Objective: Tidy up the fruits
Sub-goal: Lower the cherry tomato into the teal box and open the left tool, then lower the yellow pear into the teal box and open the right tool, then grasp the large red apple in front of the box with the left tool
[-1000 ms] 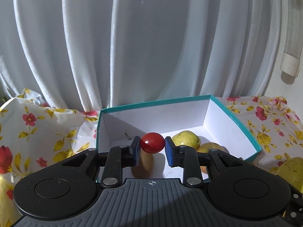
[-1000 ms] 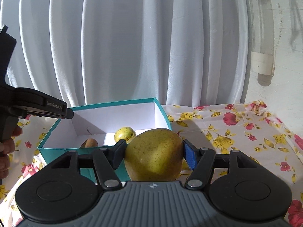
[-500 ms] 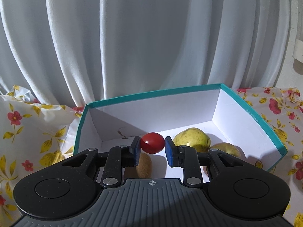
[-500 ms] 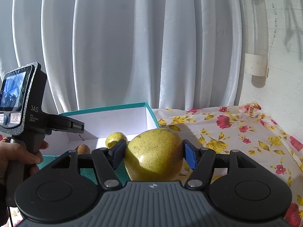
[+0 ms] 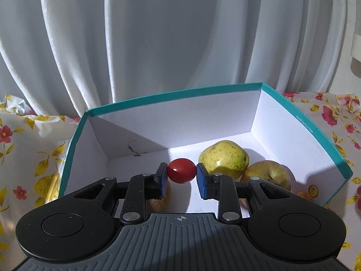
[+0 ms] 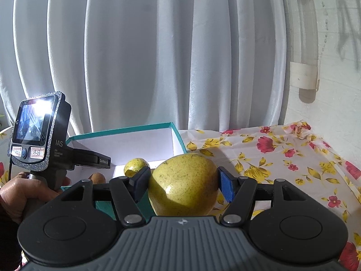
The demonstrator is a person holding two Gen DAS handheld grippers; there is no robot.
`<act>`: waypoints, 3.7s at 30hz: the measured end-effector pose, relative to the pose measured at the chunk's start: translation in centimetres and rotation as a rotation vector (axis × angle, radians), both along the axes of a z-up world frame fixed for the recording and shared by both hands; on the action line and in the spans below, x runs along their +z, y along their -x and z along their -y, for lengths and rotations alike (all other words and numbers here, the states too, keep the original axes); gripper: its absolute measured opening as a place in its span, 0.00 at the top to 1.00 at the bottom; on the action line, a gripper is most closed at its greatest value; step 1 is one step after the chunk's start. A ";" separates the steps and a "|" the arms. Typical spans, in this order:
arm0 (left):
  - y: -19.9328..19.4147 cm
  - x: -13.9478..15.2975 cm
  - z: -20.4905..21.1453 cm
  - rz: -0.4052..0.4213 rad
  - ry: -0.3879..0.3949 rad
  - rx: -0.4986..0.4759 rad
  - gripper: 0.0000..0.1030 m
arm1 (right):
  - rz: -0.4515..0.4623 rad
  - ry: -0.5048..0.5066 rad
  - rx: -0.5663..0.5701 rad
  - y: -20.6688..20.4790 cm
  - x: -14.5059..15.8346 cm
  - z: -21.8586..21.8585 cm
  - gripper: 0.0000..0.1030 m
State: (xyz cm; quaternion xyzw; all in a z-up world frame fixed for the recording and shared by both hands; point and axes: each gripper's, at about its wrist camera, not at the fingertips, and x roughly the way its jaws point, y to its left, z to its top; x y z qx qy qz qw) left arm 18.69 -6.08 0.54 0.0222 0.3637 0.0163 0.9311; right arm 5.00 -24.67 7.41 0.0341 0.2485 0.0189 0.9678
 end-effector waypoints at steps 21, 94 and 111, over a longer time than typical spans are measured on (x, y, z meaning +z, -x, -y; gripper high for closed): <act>-0.8 -2.2 -1.0 -0.093 0.039 0.034 0.49 | -0.002 0.002 -0.004 -0.1 0.1 0.1 0.38; 15.6 5.6 -7.7 0.025 0.153 0.281 0.00 | -0.025 0.114 0.157 -10.4 -4.5 -4.4 0.08; 17.5 4.8 -5.3 0.020 0.138 0.204 0.00 | 0.011 0.142 0.146 -3.5 -1.3 -2.2 0.00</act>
